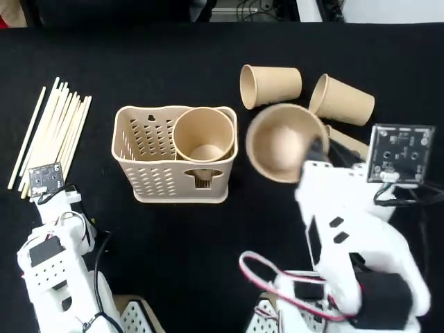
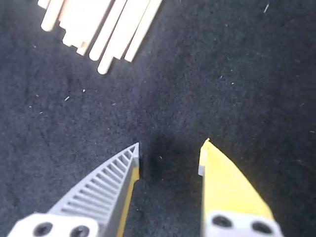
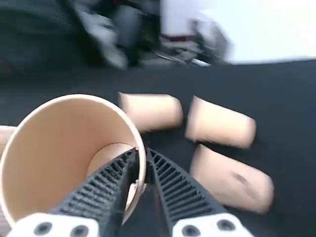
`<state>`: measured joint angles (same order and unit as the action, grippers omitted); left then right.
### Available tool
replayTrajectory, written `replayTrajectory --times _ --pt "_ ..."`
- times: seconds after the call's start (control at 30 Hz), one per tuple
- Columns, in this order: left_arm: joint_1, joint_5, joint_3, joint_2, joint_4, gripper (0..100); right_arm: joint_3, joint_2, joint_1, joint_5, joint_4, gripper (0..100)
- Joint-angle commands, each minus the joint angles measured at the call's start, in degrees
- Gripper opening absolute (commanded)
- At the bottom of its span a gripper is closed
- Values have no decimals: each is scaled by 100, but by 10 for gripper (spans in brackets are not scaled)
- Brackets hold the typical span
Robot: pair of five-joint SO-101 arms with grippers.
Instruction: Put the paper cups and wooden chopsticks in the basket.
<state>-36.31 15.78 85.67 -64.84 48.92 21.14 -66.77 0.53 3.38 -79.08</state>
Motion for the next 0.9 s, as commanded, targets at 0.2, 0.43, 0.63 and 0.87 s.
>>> replayTrajectory --times 0.2,0.43,0.63,0.87 --pt "48 35 -13 -70 -70 199 -2018 1745 1881 527 9 11" --pt "48 35 -13 -70 -70 199 -2431 2747 2066 527 -18 11" --pt "48 35 -13 -70 -70 199 -2422 3284 2066 281 9 11" --pt "48 35 -13 -70 -70 199 -2413 3644 2031 246 -26 11"
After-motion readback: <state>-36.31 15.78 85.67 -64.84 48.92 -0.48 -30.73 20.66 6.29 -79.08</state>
